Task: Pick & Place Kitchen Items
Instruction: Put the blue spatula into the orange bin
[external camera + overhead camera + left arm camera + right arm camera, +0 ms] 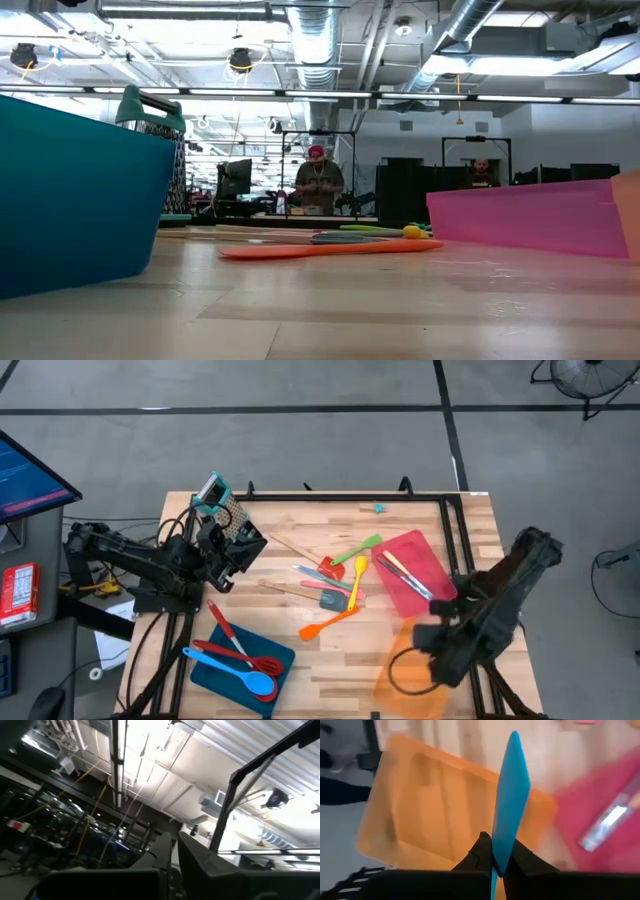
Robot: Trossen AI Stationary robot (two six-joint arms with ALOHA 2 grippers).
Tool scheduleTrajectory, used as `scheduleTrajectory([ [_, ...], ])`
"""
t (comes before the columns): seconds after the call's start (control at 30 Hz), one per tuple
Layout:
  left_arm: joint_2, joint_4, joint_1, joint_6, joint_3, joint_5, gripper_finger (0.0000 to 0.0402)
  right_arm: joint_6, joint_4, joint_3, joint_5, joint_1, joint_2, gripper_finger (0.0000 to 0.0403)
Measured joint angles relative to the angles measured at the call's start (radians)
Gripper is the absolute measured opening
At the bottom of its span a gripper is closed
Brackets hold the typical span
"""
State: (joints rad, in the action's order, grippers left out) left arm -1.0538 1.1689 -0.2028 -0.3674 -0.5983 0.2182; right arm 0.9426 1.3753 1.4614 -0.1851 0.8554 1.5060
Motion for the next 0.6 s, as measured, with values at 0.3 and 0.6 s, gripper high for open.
scheduleTrajectory([
  [0.3, 0.000, -0.001, 0.000, -0.014, 0.000, -0.016, 0.0004, -0.197, -0.067, -0.043, 0.054, 0.003, 0.200, 0.0006],
  [0.6, 0.000, -0.001, 0.000, -0.012, 0.000, -0.016, 0.0004, -0.401, -0.110, -0.042, 0.056, -0.019, 0.338, 0.0011],
])
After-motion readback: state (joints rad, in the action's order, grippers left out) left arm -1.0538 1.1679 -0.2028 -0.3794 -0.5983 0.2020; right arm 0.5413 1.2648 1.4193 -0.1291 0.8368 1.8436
